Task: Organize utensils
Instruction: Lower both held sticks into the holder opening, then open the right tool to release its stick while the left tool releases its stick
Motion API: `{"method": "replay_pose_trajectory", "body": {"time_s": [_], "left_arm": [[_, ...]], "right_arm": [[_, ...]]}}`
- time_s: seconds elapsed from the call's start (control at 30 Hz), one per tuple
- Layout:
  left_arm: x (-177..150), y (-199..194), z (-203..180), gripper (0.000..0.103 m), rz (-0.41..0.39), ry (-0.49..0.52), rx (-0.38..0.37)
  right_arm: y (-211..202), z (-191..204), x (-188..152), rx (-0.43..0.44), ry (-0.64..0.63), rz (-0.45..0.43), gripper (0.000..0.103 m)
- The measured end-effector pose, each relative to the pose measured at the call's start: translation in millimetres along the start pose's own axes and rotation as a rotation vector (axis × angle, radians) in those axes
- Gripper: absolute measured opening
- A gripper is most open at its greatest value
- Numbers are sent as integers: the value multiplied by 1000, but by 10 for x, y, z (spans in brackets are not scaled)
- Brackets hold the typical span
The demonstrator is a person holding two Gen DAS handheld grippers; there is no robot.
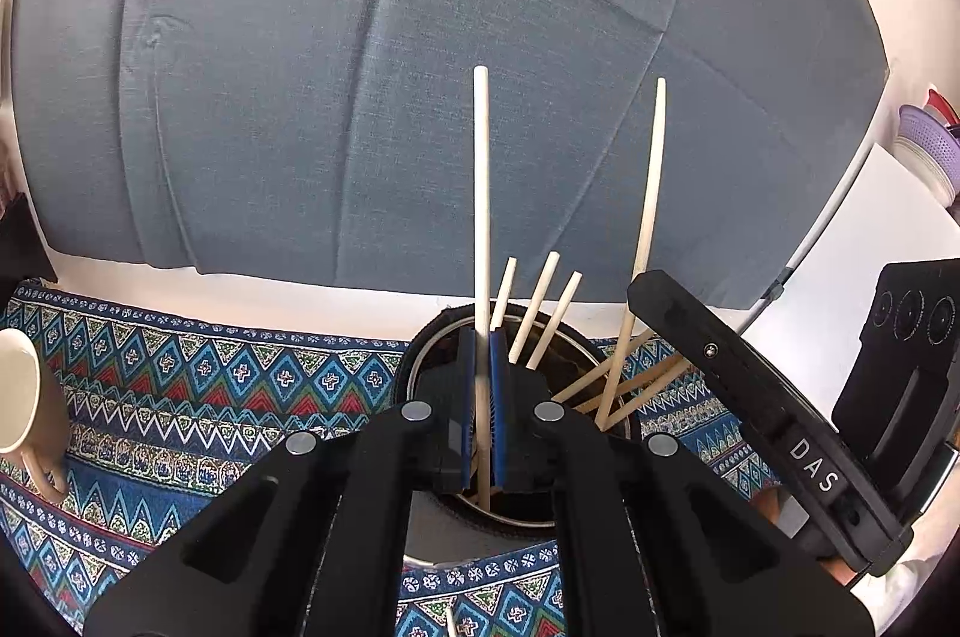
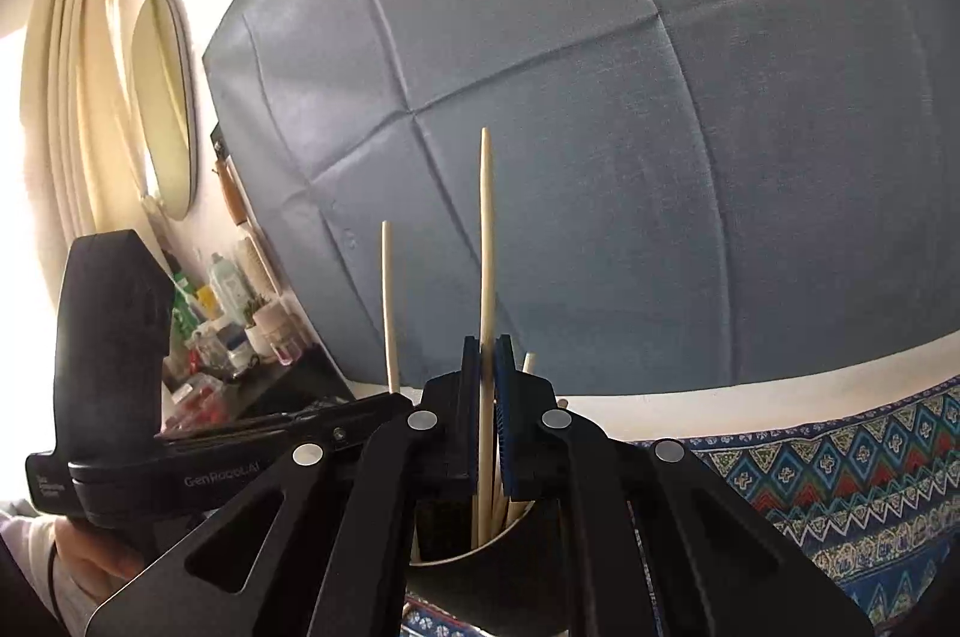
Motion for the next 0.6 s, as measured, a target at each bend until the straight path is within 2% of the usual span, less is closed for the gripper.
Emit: {"method": "replay_pose_trajectory", "body": {"time_s": [0.1,0.4,0.57,0.6], "left_arm": [[-29,-46,-26,5,6,2,-7],[-11,-281,-64,5,-2,-16,-7],[97,-411,-74,5,-31,-27,3],[116,-438,-72,5,-36,-29,5]], "right_arm": [[-90,56,-16,9,-67,7,5],[-250,115,-36,-1,-96,31,5],[-390,105,-10,-32,-117,41,11],[-423,96,11,-37,-112,38,15]]}}
Point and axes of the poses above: each gripper's, at about its wrist camera, not at the fingertips, and y roughly the way its jaws point, z to its left, x to its top, the point moved 10 cm from there along y, roughly the way its jaws point, and after that the axes turned 15 degrees about -z, right-handed, at the moved point
